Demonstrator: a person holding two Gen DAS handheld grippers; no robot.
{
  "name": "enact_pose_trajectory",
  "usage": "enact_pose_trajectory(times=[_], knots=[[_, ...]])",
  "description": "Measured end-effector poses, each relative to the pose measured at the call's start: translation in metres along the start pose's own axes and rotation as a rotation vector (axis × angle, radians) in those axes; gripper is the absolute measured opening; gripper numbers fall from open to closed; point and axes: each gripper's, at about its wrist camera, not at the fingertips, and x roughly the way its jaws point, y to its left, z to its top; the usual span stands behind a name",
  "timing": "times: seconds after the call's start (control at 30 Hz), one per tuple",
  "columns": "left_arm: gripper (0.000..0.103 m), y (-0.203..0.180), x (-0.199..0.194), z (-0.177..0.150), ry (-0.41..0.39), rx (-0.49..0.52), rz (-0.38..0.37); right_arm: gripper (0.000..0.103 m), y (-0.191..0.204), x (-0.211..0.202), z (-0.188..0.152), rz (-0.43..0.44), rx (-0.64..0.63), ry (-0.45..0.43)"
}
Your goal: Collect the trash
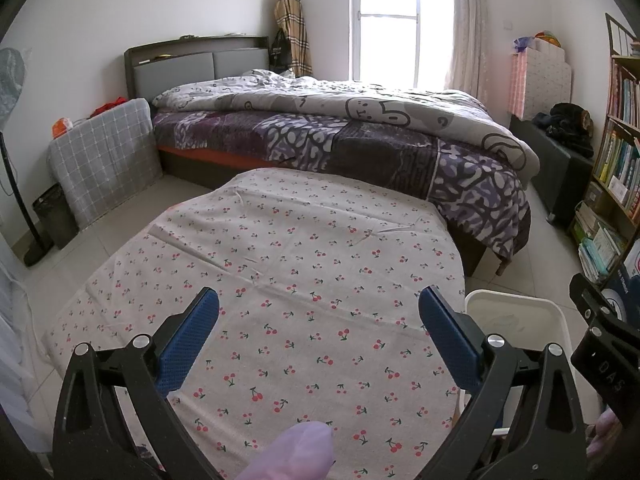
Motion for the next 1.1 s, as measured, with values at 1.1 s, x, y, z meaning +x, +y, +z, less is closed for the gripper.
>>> enact_pose_trajectory(times=[1.1], knots=[[0.096, 0.003, 0.001, 0.003, 0.005, 0.003, 0.0, 0.096, -0.003, 0.003, -0.009, 0.006, -0.005, 0.023]])
